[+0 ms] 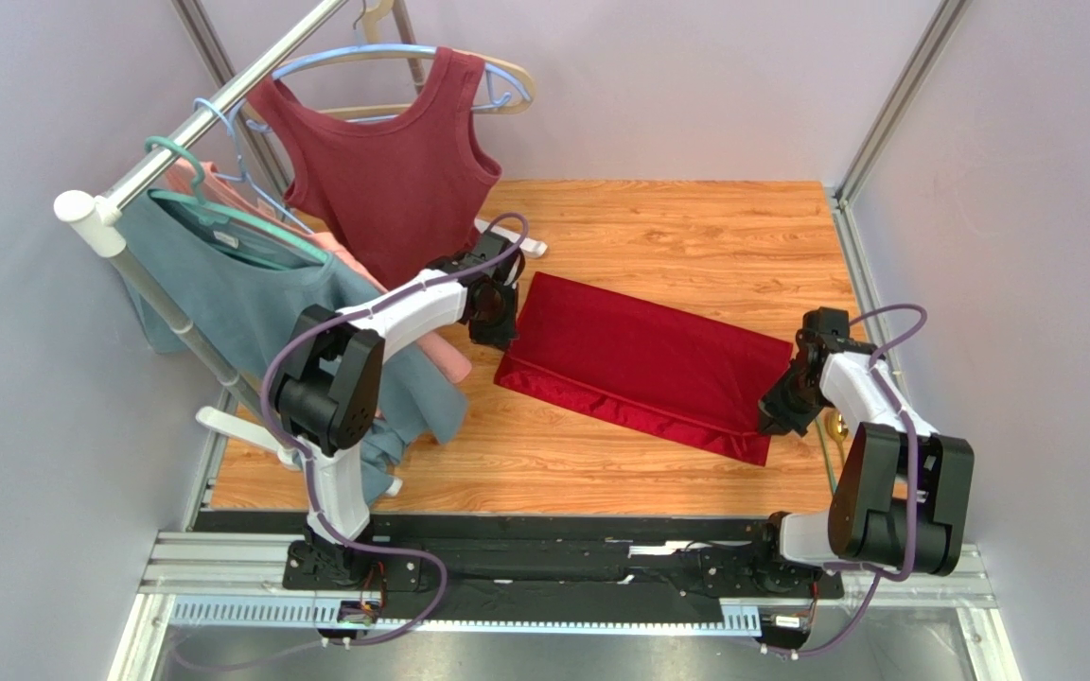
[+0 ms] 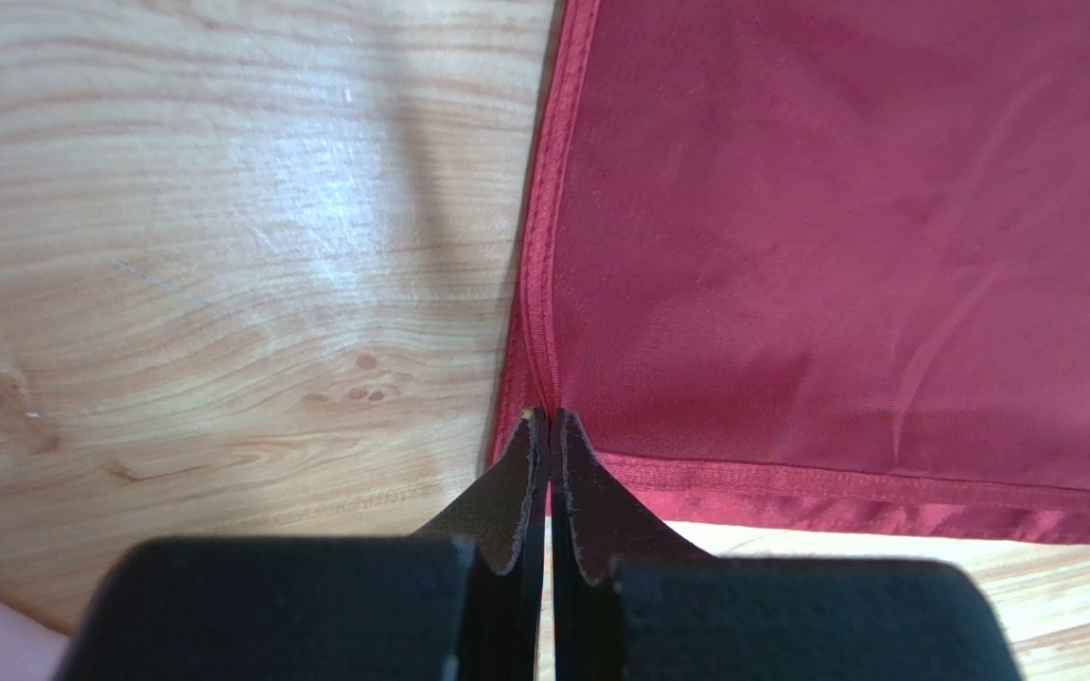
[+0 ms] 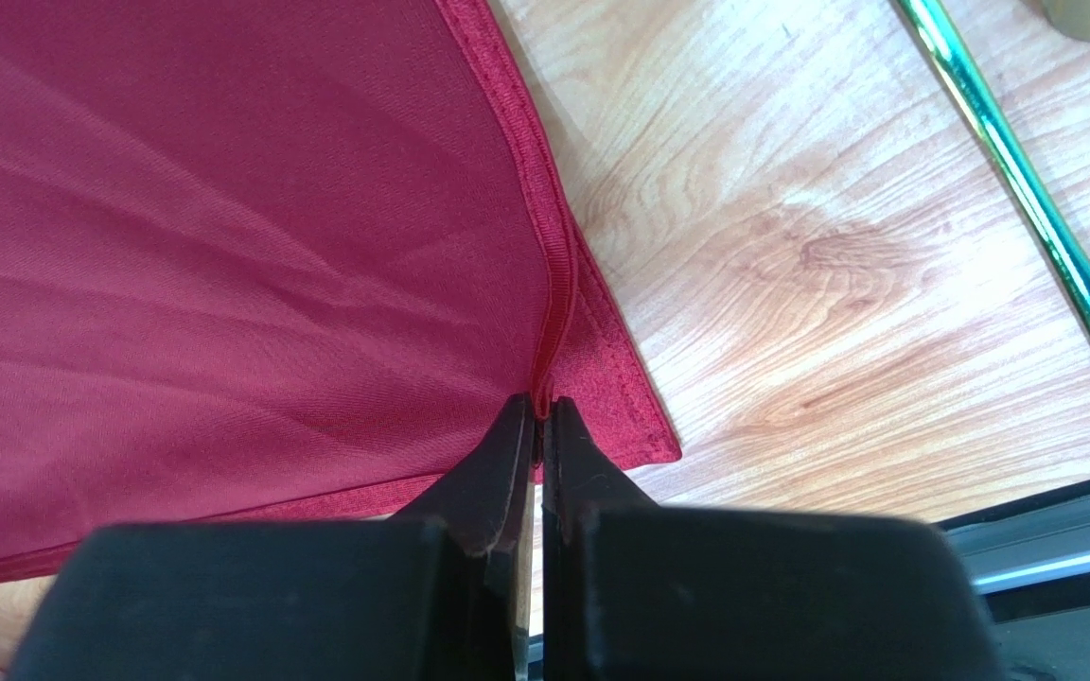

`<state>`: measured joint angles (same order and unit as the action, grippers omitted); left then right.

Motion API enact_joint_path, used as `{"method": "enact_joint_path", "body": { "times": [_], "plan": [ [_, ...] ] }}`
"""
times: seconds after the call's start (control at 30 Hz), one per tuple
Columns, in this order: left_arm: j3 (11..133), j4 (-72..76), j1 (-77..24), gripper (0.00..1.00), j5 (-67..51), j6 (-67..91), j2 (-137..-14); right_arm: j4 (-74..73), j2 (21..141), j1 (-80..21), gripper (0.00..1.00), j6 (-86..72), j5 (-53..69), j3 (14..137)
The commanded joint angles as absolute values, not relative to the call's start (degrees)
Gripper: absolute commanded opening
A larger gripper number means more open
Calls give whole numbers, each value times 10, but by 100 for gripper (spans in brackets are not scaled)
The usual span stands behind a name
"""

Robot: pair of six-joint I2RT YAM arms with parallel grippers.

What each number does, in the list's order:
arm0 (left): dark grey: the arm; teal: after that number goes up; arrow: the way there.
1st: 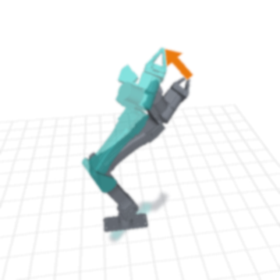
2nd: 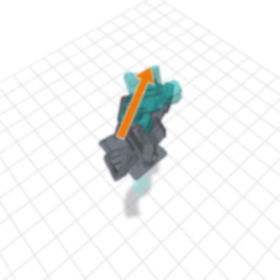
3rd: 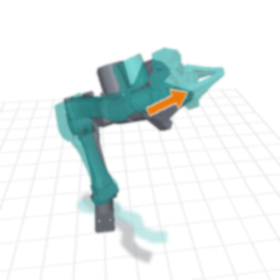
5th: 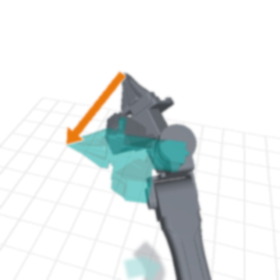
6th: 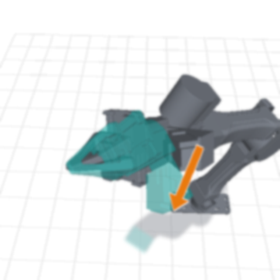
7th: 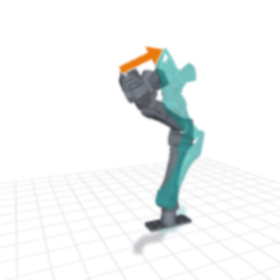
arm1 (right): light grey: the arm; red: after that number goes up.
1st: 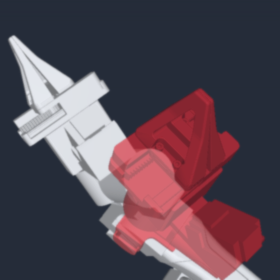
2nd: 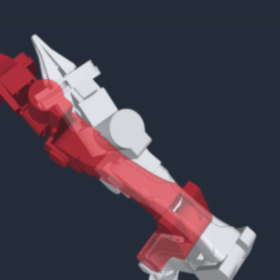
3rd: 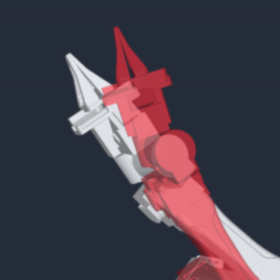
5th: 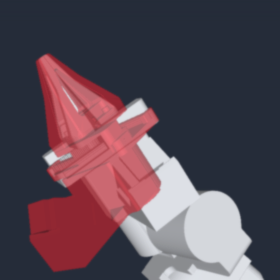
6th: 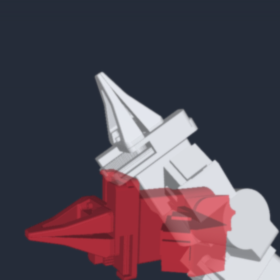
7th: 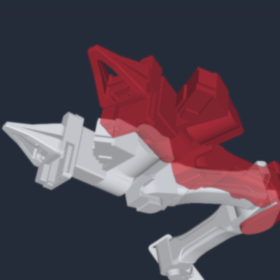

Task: Fold the napkin into a case and place the utensils inside
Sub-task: Fold and flatten the napkin at the center of the board.

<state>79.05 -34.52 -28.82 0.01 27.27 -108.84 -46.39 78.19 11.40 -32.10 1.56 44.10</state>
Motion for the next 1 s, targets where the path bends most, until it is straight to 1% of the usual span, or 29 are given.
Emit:
{"method": "enact_joint_path", "body": {
  "times": [0.0,0.23,0.37,0.5,0.73,0.97],
  "plan": [
    [789,-348,-292,0,-1,281,-1096,-446,767,115,0,-340,1,432],
    [787,-355,-298,0,-1,279,-1100,-430,764,115,0,-348,1,415],
    [786,-357,-303,0,18,276,-1077,-426,769,115,0,-340,1,423],
    [782,-361,-308,0,16,276,-1051,-453,755,115,0,-342,3,435],
    [765,-371,-308,0,14,285,-1004,-519,676,115,0,-355,2,455],
    [727,-367,-309,0,-13,298,-983,-548,667,115,0,-373,1,451]
  ]
}}
